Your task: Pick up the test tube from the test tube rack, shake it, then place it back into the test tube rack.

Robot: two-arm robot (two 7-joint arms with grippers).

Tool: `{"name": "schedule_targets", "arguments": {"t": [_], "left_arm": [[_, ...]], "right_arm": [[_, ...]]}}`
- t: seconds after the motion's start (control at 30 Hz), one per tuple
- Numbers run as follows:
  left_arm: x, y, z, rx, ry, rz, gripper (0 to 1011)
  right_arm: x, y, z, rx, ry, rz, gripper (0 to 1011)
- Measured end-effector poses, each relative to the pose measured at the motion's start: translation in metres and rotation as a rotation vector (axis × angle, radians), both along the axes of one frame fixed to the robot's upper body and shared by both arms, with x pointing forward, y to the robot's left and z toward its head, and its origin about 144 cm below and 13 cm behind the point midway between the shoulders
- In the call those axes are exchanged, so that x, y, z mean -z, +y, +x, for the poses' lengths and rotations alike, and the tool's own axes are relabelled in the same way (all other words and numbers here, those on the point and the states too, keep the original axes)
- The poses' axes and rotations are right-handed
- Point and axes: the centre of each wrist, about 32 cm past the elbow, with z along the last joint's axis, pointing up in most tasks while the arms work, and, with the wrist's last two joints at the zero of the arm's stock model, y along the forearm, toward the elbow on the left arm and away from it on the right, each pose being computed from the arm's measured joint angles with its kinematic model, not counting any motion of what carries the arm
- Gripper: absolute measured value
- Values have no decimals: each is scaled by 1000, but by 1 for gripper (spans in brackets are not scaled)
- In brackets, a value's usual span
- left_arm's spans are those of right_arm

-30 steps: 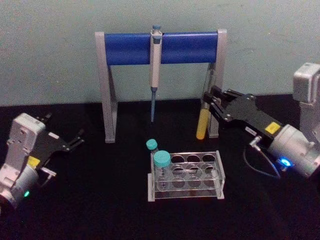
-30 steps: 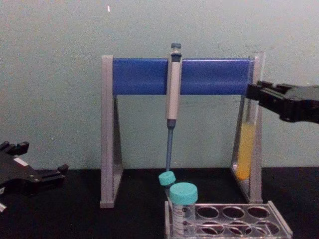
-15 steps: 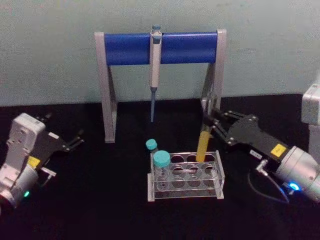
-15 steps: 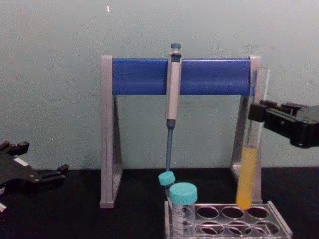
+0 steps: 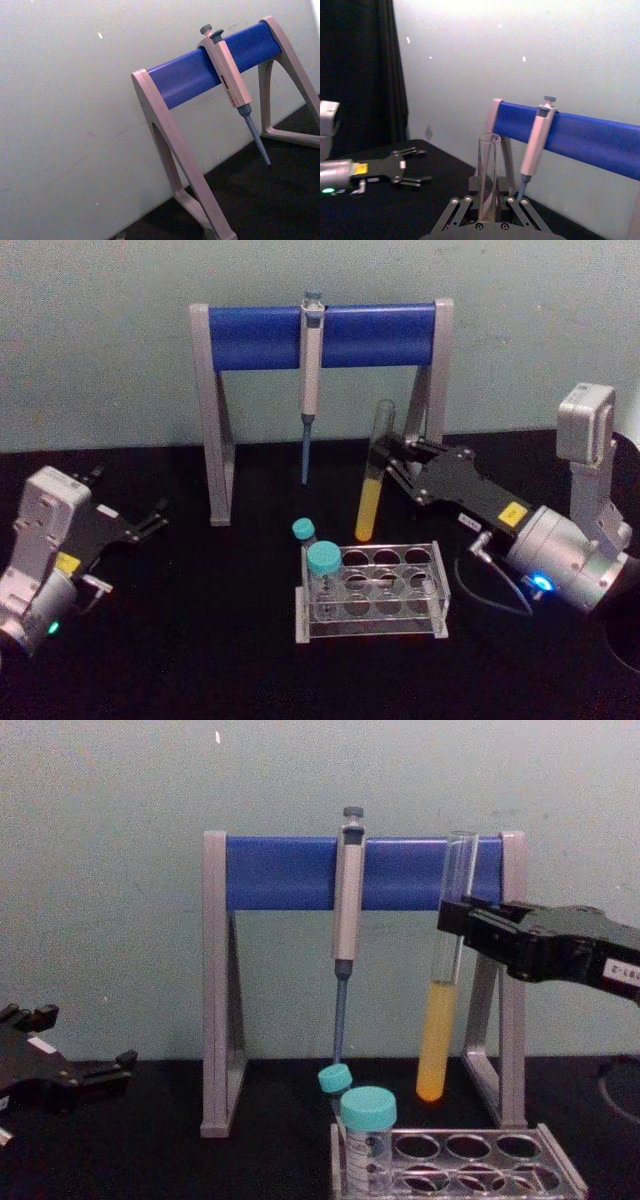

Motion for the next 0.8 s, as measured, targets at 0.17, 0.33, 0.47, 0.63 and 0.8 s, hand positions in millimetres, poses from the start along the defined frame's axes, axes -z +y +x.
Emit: {"name": "schedule_targets", "arguments": {"t": [0.17, 0.33, 0.47, 0.63, 0.8], "left_arm": [[0, 0, 0, 0, 0, 0, 1001], [0, 0, 0, 0, 0, 0, 1001], [0, 0, 0, 0, 0, 0, 1001], [0, 0, 0, 0, 0, 0, 1001], [0, 0, 0, 0, 0, 0, 1001]], "right_arm": [[0, -2, 8, 34, -6, -3, 221], [-1, -5, 10, 53, -9, -5, 221], [-1, -7, 10, 62, -12, -7, 221], [-1, -12, 8, 78, -14, -11, 221], [-2, -22, 2, 109, -17, -19, 221]]}}
